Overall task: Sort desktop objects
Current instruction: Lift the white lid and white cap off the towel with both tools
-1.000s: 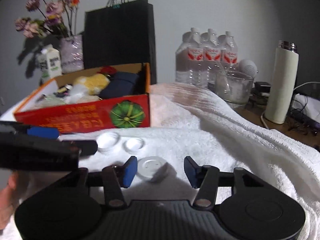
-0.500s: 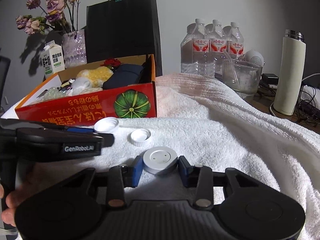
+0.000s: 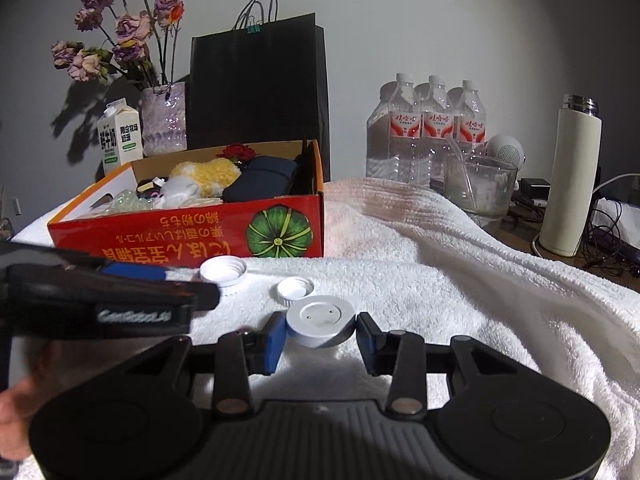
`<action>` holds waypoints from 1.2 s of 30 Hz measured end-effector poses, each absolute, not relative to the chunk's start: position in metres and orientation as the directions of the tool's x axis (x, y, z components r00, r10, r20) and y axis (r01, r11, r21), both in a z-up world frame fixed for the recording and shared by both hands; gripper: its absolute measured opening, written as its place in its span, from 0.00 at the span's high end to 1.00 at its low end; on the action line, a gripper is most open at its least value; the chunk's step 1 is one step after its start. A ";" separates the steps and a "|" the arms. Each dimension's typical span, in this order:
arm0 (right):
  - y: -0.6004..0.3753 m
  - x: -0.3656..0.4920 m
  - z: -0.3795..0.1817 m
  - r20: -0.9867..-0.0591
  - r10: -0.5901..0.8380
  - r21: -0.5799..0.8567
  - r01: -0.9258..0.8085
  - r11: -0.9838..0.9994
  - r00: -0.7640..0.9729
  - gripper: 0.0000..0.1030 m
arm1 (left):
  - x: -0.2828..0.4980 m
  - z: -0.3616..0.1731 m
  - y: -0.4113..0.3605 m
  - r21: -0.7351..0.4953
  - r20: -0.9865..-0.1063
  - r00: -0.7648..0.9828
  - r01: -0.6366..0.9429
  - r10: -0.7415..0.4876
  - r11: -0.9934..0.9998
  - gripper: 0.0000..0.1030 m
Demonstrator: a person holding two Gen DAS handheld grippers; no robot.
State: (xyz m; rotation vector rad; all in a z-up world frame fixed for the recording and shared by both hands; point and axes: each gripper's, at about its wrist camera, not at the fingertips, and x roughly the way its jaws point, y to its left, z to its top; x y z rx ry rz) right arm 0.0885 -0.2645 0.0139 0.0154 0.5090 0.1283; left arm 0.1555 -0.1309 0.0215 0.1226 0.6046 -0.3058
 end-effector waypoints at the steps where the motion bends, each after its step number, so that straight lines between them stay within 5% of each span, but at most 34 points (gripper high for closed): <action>1: -0.265 0.090 0.013 -0.490 0.126 0.050 -0.117 0.992 0.862 0.64 | 0.164 0.019 -0.135 0.038 -0.580 0.783 0.303 -0.226 0.952 0.43; 4: -0.265 0.090 0.012 -0.492 0.131 0.057 -0.118 0.991 0.861 0.64 | 0.187 0.006 -0.142 0.031 -0.631 0.746 0.297 -0.212 0.954 0.61; 11: -0.263 0.094 0.011 -0.512 0.140 0.057 -0.129 0.990 0.848 0.64 | 0.160 0.020 -0.124 -0.007 -0.592 0.783 0.235 -0.194 0.972 0.62; 14: -0.263 0.096 0.009 -0.526 0.136 0.053 -0.127 0.990 0.839 0.52 | 0.121 0.039 -0.105 -0.030 -0.564 0.803 0.209 -0.189 0.977 0.62; 18: -0.268 0.107 0.005 -0.571 0.152 0.099 -0.116 0.988 0.807 0.50 | 0.067 0.053 -0.074 -0.060 -0.548 0.822 0.142 -0.151 0.988 0.62; 21: -0.270 0.112 0.004 -0.574 0.157 0.114 -0.111 0.987 0.804 0.63 | 0.040 0.052 -0.050 -0.110 -0.565 0.814 0.089 -0.136 0.990 0.62; 27: -0.268 0.093 0.012 -0.546 0.151 0.119 -0.103 0.988 0.824 0.63 | -0.011 0.050 -0.014 -0.130 -0.586 0.803 0.039 -0.109 0.991 0.62; 36: -0.238 -0.033 0.069 -0.431 0.361 0.230 -0.286 0.930 0.827 0.63 | -0.085 0.062 0.009 -0.161 -0.561 0.821 0.016 -0.105 0.987 0.62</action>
